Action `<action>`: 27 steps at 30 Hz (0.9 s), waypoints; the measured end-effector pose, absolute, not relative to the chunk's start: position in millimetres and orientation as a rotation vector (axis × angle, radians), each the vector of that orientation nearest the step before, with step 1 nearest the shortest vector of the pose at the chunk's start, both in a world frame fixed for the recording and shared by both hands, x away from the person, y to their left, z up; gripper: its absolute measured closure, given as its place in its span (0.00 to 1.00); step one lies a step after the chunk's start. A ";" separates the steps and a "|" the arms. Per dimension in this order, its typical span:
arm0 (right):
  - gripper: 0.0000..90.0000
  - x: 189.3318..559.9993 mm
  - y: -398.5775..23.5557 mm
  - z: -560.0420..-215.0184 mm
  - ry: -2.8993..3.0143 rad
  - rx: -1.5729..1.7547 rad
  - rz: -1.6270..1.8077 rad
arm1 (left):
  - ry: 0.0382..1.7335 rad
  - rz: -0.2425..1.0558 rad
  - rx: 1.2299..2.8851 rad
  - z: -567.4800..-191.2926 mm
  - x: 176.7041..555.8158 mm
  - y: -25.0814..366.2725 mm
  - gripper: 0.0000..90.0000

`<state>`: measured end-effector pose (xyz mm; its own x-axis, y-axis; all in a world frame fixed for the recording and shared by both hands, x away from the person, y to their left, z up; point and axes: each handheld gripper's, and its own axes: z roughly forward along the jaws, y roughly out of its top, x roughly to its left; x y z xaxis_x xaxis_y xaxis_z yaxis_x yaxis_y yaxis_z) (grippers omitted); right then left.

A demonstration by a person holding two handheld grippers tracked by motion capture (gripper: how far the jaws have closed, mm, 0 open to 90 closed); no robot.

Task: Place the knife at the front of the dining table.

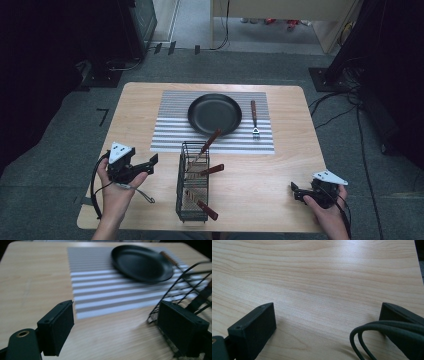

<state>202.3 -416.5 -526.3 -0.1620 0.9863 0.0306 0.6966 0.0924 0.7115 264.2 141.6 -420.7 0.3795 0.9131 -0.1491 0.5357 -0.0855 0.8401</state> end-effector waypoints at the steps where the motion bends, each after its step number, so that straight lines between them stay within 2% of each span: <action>1: 0.01 202.4 -416.5 -526.3 1.915 1.647 0.831 | 1.251 0.519 1.750 -412.7 268.4 134.1 0.16; 8: 0.01 202.4 -416.6 -526.4 1.916 1.645 0.831 | 1.138 0.475 1.792 -392.7 278.4 104.8 0.18; 11: 0.01 202.4 -416.6 -526.4 1.915 1.645 0.831 | 1.104 0.465 1.806 -388.6 281.1 95.7 0.24; 18: 0.01 202.3 -416.8 -526.4 1.914 1.646 0.834 | 0.980 0.410 1.843 -379.0 289.5 61.0 0.30; 20: 0.01 202.3 -416.9 -526.4 1.916 1.645 0.833 | 0.964 0.404 1.842 -378.6 290.3 57.4 0.37; 25: 0.01 202.4 -416.9 -526.4 1.915 1.645 0.834 | 0.860 0.228 1.866 -381.1 300.5 40.5 0.47; 27: 0.01 202.3 -416.8 -526.4 1.916 1.646 0.833 | 0.836 0.197 1.882 -381.0 303.2 35.2 0.51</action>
